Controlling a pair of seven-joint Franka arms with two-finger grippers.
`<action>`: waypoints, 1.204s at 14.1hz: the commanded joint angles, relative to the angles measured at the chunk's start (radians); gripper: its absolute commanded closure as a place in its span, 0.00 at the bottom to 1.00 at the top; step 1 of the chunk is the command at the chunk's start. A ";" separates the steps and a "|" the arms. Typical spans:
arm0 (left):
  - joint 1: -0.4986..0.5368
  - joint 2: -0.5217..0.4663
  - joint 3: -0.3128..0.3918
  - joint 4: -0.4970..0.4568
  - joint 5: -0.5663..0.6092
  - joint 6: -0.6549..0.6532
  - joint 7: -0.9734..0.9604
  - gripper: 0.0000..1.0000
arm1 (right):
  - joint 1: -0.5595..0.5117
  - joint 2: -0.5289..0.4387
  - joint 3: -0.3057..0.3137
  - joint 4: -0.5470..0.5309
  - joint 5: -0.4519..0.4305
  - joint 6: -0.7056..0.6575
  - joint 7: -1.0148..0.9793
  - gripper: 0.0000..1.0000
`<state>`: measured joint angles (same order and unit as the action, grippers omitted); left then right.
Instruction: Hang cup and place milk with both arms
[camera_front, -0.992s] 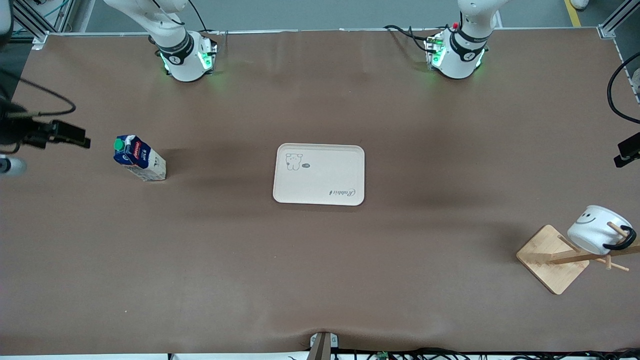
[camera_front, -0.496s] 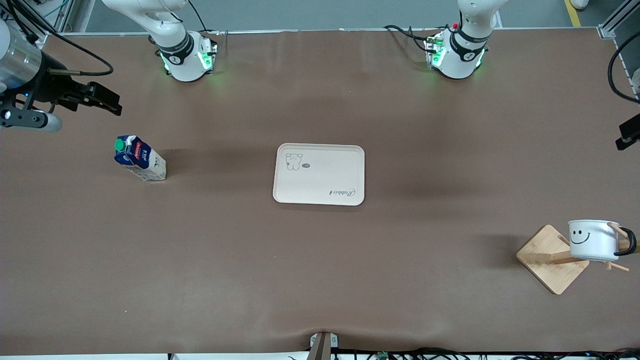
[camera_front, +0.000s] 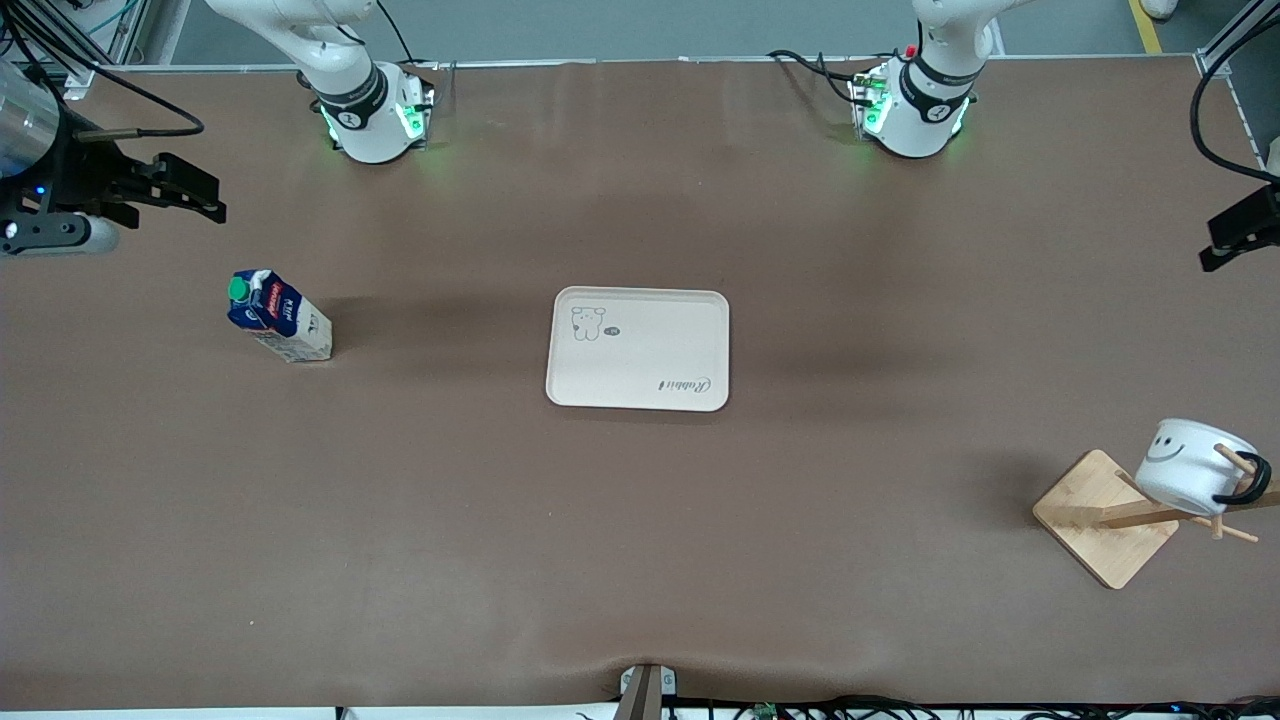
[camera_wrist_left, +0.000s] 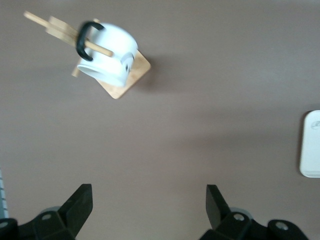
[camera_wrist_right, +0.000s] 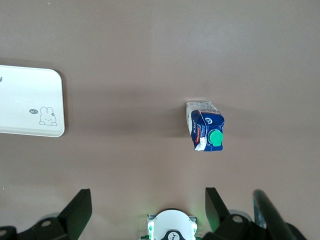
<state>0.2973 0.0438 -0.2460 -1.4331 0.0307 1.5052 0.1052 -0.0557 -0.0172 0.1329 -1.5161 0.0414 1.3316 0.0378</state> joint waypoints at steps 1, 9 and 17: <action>-0.140 -0.074 0.126 -0.084 -0.034 0.000 -0.050 0.00 | -0.013 -0.030 0.005 -0.032 0.011 0.020 -0.022 0.00; -0.340 -0.182 0.263 -0.224 -0.034 0.046 -0.137 0.00 | -0.012 -0.021 0.007 -0.010 -0.046 0.032 -0.078 0.00; -0.429 -0.164 0.333 -0.208 -0.029 0.027 -0.133 0.00 | -0.023 -0.021 0.004 -0.010 -0.049 0.034 -0.078 0.00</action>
<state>-0.1196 -0.1164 0.0729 -1.6384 0.0125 1.5290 -0.0352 -0.0628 -0.0180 0.1325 -1.5159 0.0046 1.3634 -0.0242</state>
